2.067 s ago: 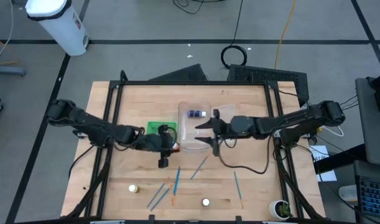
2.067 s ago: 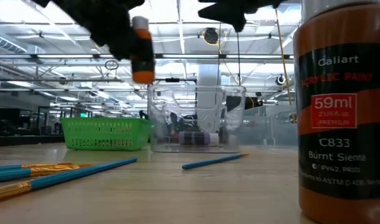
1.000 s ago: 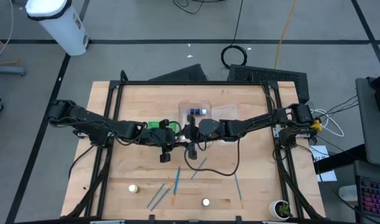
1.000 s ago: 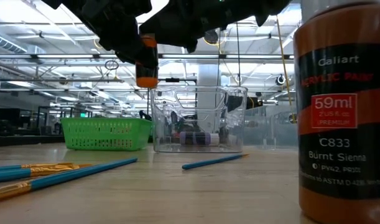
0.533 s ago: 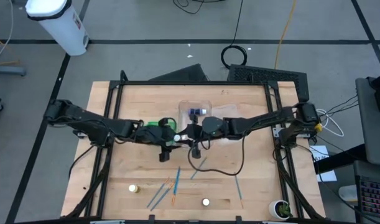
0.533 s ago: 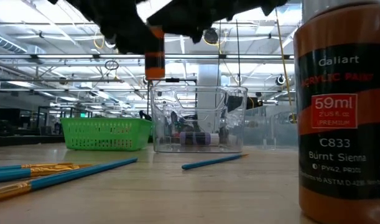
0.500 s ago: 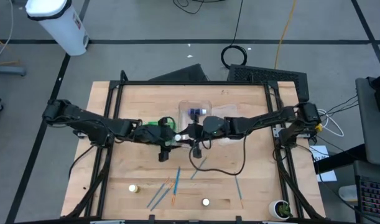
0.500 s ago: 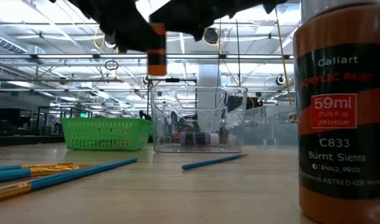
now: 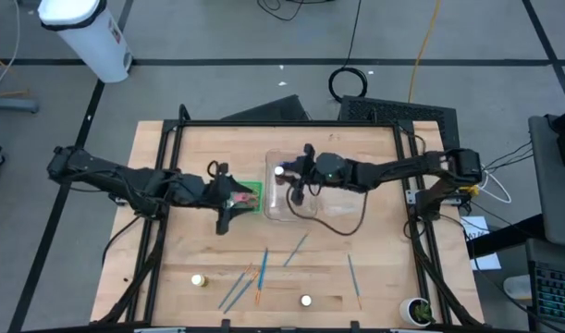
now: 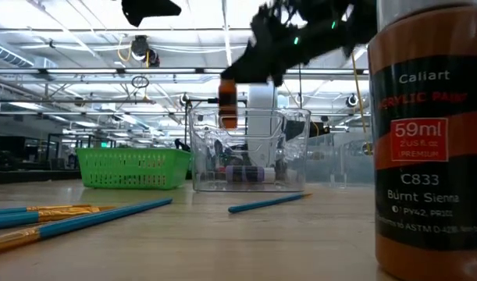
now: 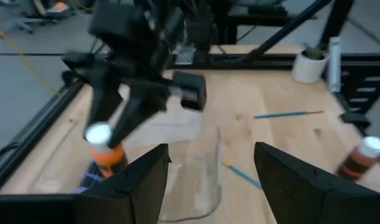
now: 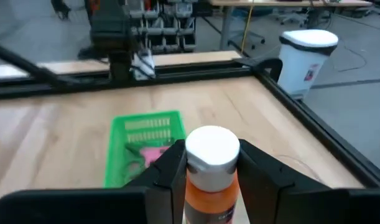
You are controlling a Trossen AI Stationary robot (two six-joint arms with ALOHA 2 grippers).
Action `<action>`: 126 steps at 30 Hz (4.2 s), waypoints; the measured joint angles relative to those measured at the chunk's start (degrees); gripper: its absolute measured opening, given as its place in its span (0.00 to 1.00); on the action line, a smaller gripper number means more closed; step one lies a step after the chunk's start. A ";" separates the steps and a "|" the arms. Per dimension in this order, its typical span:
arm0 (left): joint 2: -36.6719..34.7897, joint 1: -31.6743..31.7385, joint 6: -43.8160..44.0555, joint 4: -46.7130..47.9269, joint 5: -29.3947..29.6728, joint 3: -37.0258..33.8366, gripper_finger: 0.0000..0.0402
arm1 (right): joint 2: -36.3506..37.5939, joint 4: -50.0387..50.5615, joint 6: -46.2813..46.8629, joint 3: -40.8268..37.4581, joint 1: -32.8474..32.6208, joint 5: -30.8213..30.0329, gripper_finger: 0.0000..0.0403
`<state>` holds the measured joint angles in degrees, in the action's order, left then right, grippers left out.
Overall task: Pick & Place Paint Supplies
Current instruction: Put the orange paint bottle into the transparent bin, then put the brown paint bottle into the transparent bin
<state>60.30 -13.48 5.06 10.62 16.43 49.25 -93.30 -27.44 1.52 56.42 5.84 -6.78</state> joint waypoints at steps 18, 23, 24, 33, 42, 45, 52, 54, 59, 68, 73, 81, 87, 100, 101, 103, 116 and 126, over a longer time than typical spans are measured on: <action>3.49 0.75 1.08 0.07 3.79 -0.07 0.61 | -15.20 -7.74 2.74 2.24 5.47 0.87 0.25; 3.43 0.73 1.09 -0.25 3.76 -0.07 0.61 | -16.02 -7.03 2.79 2.33 5.78 0.88 0.25; 3.47 0.75 1.09 -0.16 3.75 -0.07 0.61 | -16.03 -7.01 2.79 2.32 5.78 0.88 0.25; 3.47 0.75 3.51 0.34 3.80 -0.07 0.61 | -16.02 -7.43 2.06 2.30 5.78 0.89 0.54; 3.47 0.64 6.25 0.40 4.02 -0.07 0.61 | -12.17 -4.42 0.70 2.24 5.28 0.99 0.72; 3.47 0.62 6.27 0.59 2.93 -0.07 0.61 | -7.97 0.68 -2.46 2.19 4.09 0.91 0.73; 3.47 0.60 6.67 1.36 1.59 -0.07 0.61 | 3.62 12.49 -3.81 2.24 -3.42 6.30 0.70; 3.47 0.60 7.39 1.35 1.59 -0.07 0.61 | 6.28 15.60 -3.09 2.24 -7.37 8.86 0.70; 3.47 0.60 10.41 1.33 1.61 -0.07 0.61 | 8.80 17.72 -2.38 2.24 -20.19 10.00 0.69; 4.09 0.60 17.01 1.03 1.65 0.00 0.61 | 2.05 15.55 -2.21 2.13 -41.62 -4.23 0.69; 7.24 0.32 20.96 -0.21 1.66 0.04 0.61 | -3.30 17.80 1.27 2.15 -48.46 -17.72 0.69; 15.92 0.22 21.14 -7.60 1.51 0.02 0.61 | -11.99 14.16 14.28 2.15 -52.25 -18.75 0.69; 19.59 0.20 18.63 -19.59 -4.66 0.02 0.61 | -18.37 5.29 13.81 2.17 -51.07 -18.69 0.69; 20.02 -0.91 16.66 -24.19 -8.73 0.00 0.61 | -21.06 2.36 12.79 2.24 -46.92 -12.55 0.50; 20.02 -0.91 17.23 -24.07 -8.72 0.00 0.61 | -20.99 2.40 12.36 2.24 -46.80 -12.52 0.46; 20.02 -0.87 18.74 -24.44 -8.66 0.00 0.61 | -20.34 2.66 10.78 2.21 -46.36 -12.56 0.35; 20.87 -0.99 23.41 -4.98 -17.49 11.78 0.61 | -3.93 9.64 8.30 2.21 -36.76 -12.55 0.15; 30.55 -4.06 12.80 8.57 -12.18 25.07 0.61 | -1.57 17.43 12.19 2.19 -27.90 -12.18 0.15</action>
<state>90.85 -17.54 17.86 19.19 4.25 74.32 -94.87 -10.01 13.71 58.61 -22.06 -18.96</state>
